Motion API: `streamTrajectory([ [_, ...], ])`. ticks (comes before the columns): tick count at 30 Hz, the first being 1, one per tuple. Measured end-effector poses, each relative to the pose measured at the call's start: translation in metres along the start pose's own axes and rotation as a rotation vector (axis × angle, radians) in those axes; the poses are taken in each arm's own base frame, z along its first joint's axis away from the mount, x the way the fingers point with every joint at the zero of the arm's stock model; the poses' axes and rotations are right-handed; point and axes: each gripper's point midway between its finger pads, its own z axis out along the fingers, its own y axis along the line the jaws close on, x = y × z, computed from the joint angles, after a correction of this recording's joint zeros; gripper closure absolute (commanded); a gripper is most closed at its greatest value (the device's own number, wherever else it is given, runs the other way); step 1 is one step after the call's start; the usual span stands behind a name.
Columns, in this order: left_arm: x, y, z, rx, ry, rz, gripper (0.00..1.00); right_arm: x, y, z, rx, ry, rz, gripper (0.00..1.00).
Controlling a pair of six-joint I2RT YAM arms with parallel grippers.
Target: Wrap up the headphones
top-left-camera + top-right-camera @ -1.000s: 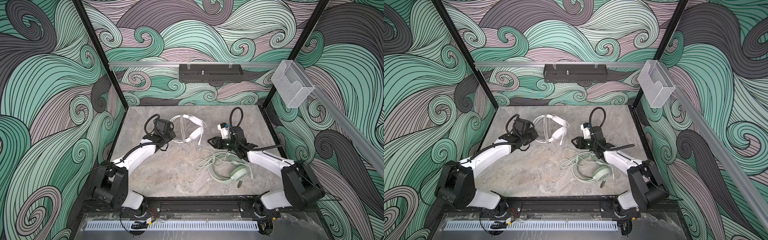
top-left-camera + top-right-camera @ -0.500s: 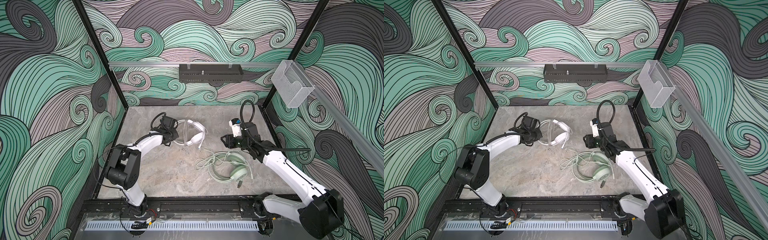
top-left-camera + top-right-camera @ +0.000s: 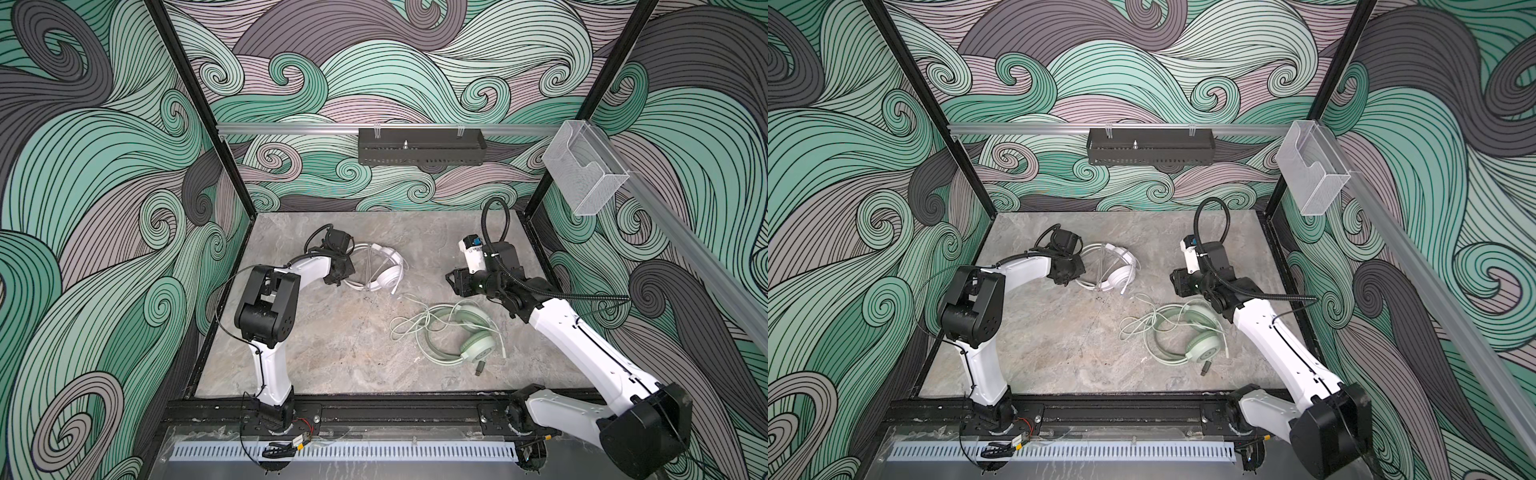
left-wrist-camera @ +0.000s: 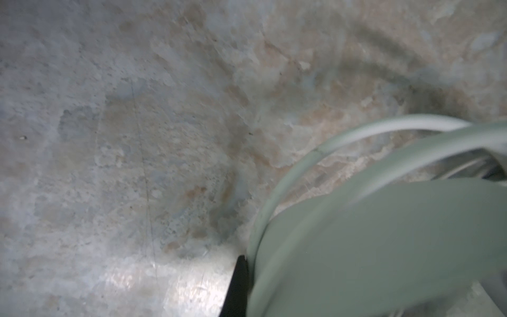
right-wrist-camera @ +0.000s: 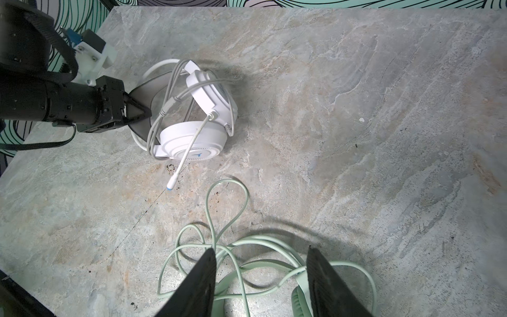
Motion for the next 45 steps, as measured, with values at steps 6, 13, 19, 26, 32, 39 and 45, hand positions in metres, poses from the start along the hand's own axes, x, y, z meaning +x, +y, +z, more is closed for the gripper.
streamTrajectory([
  [6, -0.011, 0.001, 0.012, -0.019, 0.008, 0.017, 1.00, -0.002, -0.001, 0.001, 0.005, 0.001, -0.012, 0.46],
  [13, -0.018, -0.004, 0.027, -0.043, 0.034, 0.045, 1.00, -0.002, -0.001, 0.004, 0.007, 0.007, -0.019, 0.46],
  [19, -0.023, -0.008, 0.028, -0.046, 0.034, 0.061, 0.98, -0.001, -0.002, 0.007, 0.008, 0.016, -0.026, 0.46],
  [26, -0.039, -0.019, 0.039, -0.062, 0.051, 0.082, 0.67, -0.017, 0.002, 0.007, 0.008, 0.008, -0.042, 0.46],
  [32, -0.046, -0.020, 0.040, -0.074, 0.043, 0.096, 0.38, -0.046, 0.009, -0.012, 0.023, -0.051, -0.086, 0.45],
  [39, -0.052, -0.016, 0.017, -0.086, 0.007, 0.102, 0.19, -0.063, 0.012, -0.031, 0.043, -0.105, -0.124, 0.44],
  [45, -0.067, -0.014, -0.057, -0.046, -0.099, 0.122, 0.18, -0.062, 0.011, -0.037, 0.064, -0.108, -0.151, 0.41],
])
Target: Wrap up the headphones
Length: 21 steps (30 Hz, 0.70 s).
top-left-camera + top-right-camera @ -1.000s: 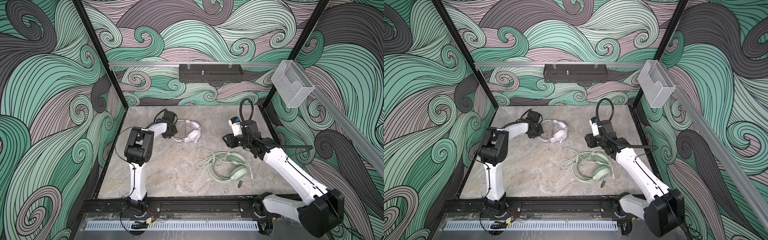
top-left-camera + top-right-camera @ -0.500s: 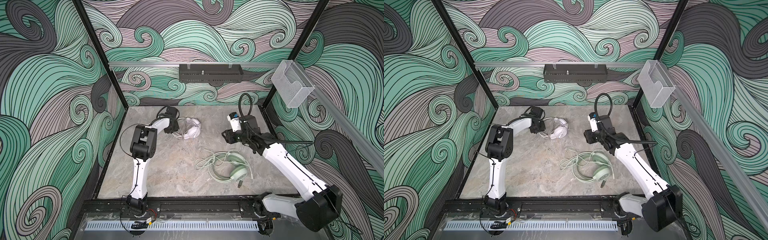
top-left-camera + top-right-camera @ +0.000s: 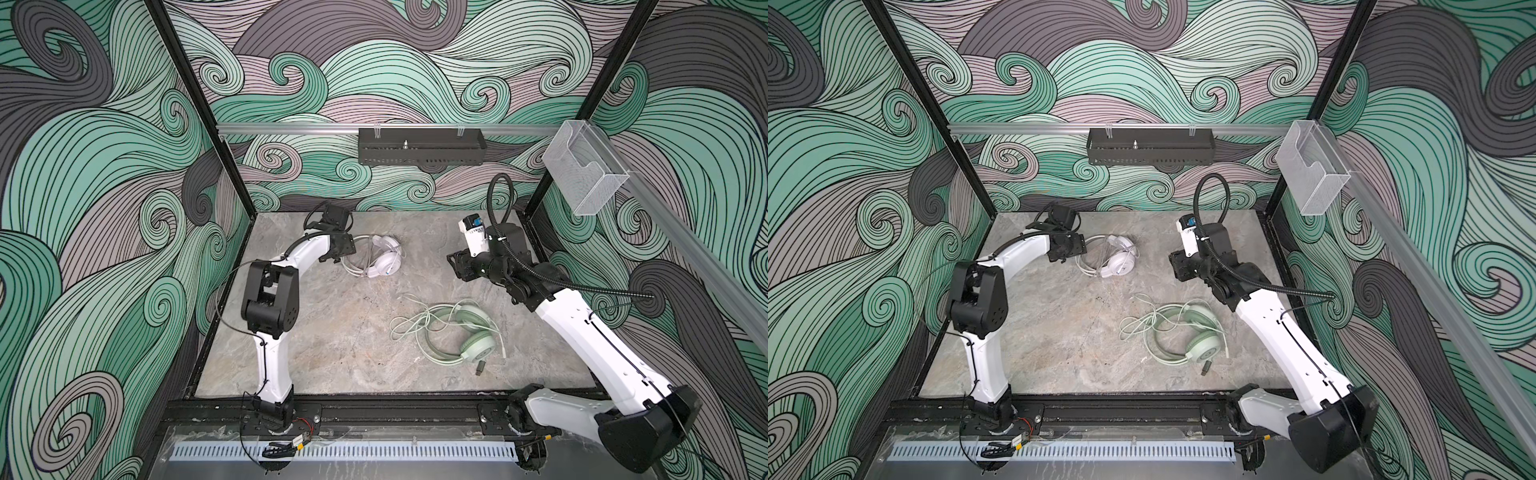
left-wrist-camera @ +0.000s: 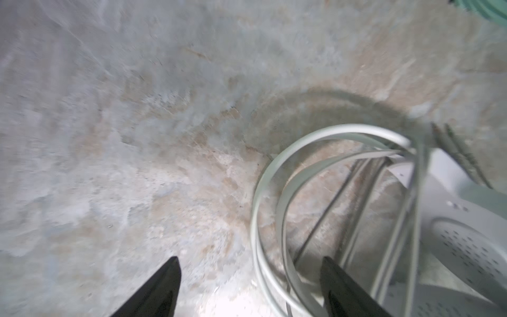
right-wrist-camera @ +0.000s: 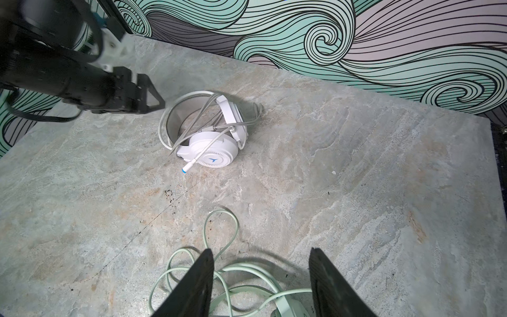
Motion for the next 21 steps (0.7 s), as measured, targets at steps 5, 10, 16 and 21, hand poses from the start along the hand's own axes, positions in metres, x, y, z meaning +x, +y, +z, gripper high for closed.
streamTrajectory([
  [5, 0.015, -0.006, -0.081, 0.121, -0.066, 0.074, 0.18, 0.000, -0.003, -0.001, 0.015, -0.003, -0.011, 0.29],
  [10, 0.082, -0.070, -0.156, 0.369, -0.056, 0.315, 0.18, 0.007, -0.015, 0.005, 0.034, 0.008, 0.043, 0.24],
  [16, 0.177, -0.131, -0.214, 0.615, 0.034, 0.642, 0.18, 0.028, -0.037, 0.017, 0.072, 0.056, 0.151, 0.20],
  [21, 0.230, -0.162, -0.198, 0.650, 0.143, 0.812, 0.18, 0.046, -0.050, 0.022, 0.101, 0.083, 0.232, 0.17],
])
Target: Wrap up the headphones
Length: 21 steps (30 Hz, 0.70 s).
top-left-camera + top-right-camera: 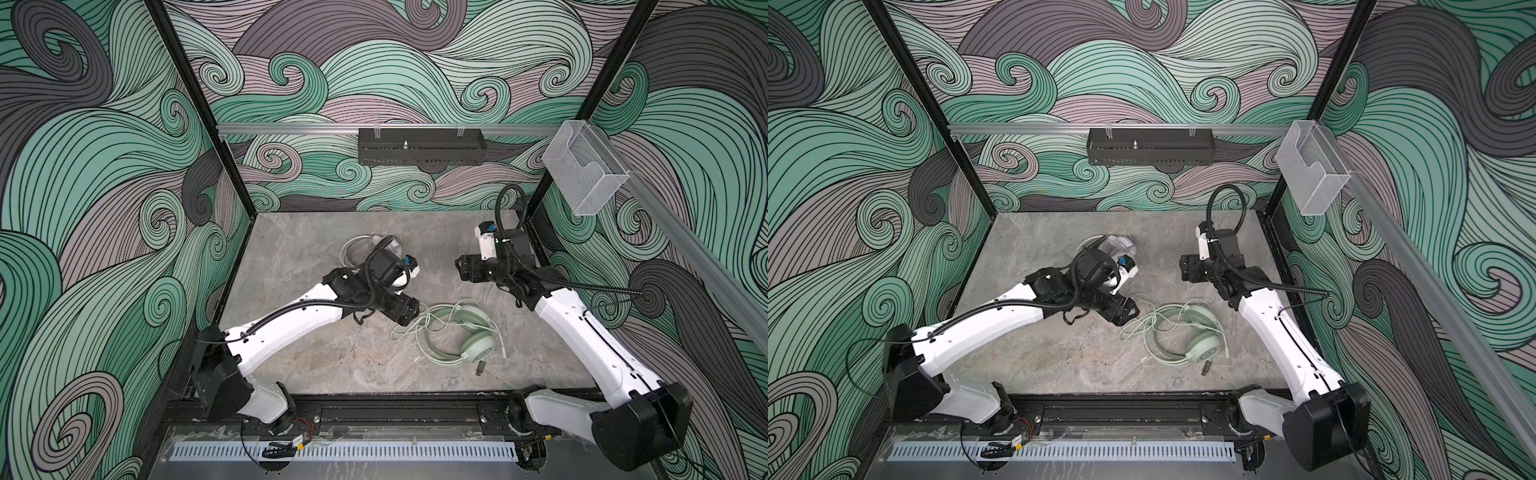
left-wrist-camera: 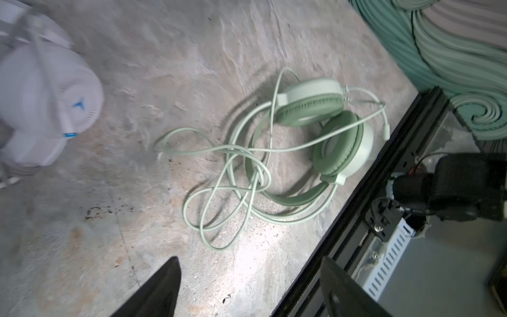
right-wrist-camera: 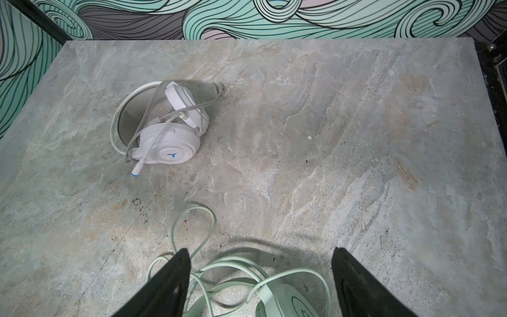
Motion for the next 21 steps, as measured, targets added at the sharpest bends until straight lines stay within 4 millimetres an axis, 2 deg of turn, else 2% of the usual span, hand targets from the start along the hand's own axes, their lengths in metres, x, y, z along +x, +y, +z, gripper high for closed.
streamTrajectory([
  [4, 0.010, -0.009, 0.043, 0.006, 0.097, 0.049, 0.18, 0.017, -0.009, 0.002, 0.024, 0.022, 0.022, 0.15],
  [7, -0.004, -0.023, 0.062, 0.027, 0.111, 0.093, 0.19, 0.031, -0.017, 0.000, 0.048, 0.035, 0.028, 0.13],
  [10, -0.015, -0.043, 0.074, 0.052, 0.103, 0.133, 0.20, 0.035, -0.025, -0.004, 0.075, 0.026, 0.037, 0.13],
  [13, -0.001, -0.052, 0.086, 0.043, 0.144, 0.143, 0.21, 0.033, -0.028, -0.005, 0.082, 0.021, 0.048, 0.14],
  [15, 0.017, -0.053, 0.093, 0.030, 0.184, 0.133, 0.21, 0.034, -0.029, -0.005, 0.085, 0.022, 0.056, 0.13],
  [18, 0.033, -0.045, 0.097, -0.007, 0.226, 0.103, 0.23, 0.034, -0.029, -0.004, 0.083, 0.023, 0.065, 0.14],
  [21, 0.039, -0.034, 0.094, -0.066, 0.237, 0.058, 0.23, 0.037, -0.029, -0.003, 0.083, 0.033, 0.071, 0.14],
])
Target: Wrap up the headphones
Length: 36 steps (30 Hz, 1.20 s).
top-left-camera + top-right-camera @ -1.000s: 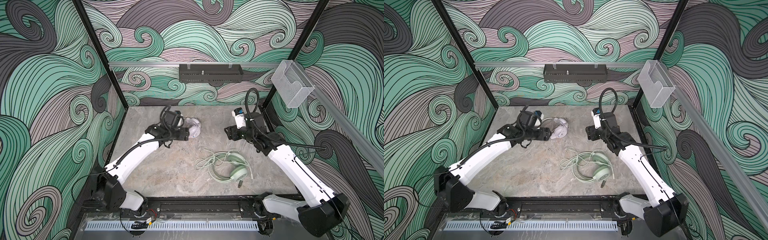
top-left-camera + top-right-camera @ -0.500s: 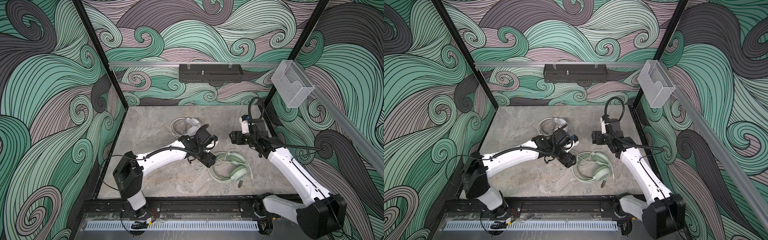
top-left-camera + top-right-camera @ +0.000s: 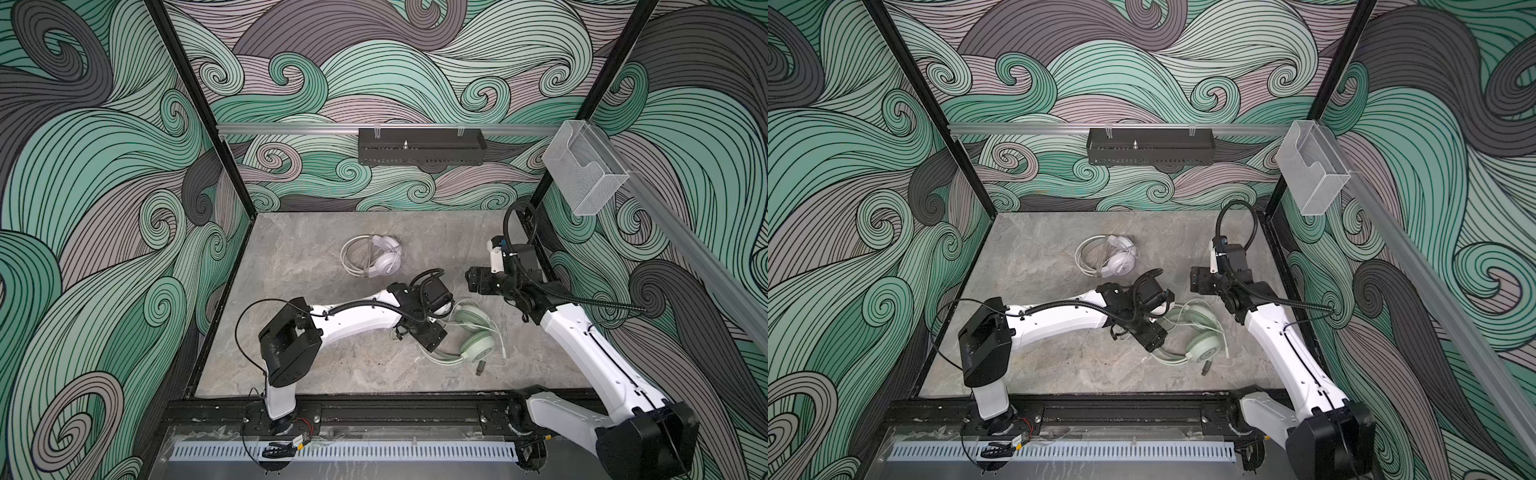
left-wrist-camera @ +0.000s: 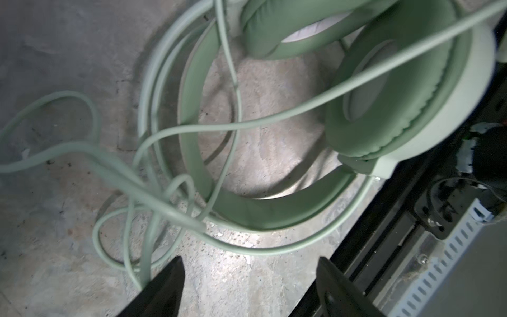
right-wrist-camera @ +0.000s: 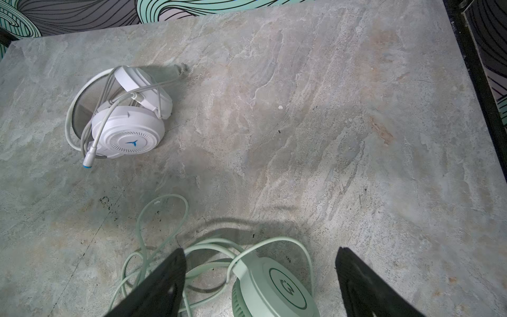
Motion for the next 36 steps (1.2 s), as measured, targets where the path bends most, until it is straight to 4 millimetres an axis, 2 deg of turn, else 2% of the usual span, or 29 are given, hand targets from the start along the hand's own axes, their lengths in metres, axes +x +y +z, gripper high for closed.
streamTrajectory([
  [5, 0.018, 0.009, -0.023, -0.038, 0.007, -0.084, 0.23, 0.002, 0.001, 0.002, 0.000, 0.007, -0.004, 0.14],
  [9, 0.031, 0.008, -0.040, -0.029, -0.007, -0.129, 0.23, 0.006, 0.001, 0.014, 0.007, 0.044, -0.005, 0.15],
  [14, 0.041, -0.001, -0.037, -0.006, -0.002, -0.152, 0.23, 0.009, 0.001, 0.025, 0.013, 0.085, -0.003, 0.15],
  [20, 0.051, -0.005, -0.027, -0.010, 0.003, -0.190, 0.24, -0.007, 0.005, 0.030, 0.007, 0.078, 0.014, 0.10],
  [26, 0.046, -0.006, -0.031, -0.003, -0.076, -0.361, 0.17, -0.024, 0.008, 0.030, 0.017, 0.084, 0.033, 0.09],
  [31, 0.031, -0.022, -0.039, 0.014, -0.151, -0.468, 0.16, -0.026, 0.008, 0.036, 0.044, 0.102, 0.019, 0.08],
  [36, 0.028, -0.026, -0.027, 0.019, -0.139, -0.563, 0.16, -0.029, 0.004, 0.049, 0.082, 0.116, -0.009, 0.07],
])
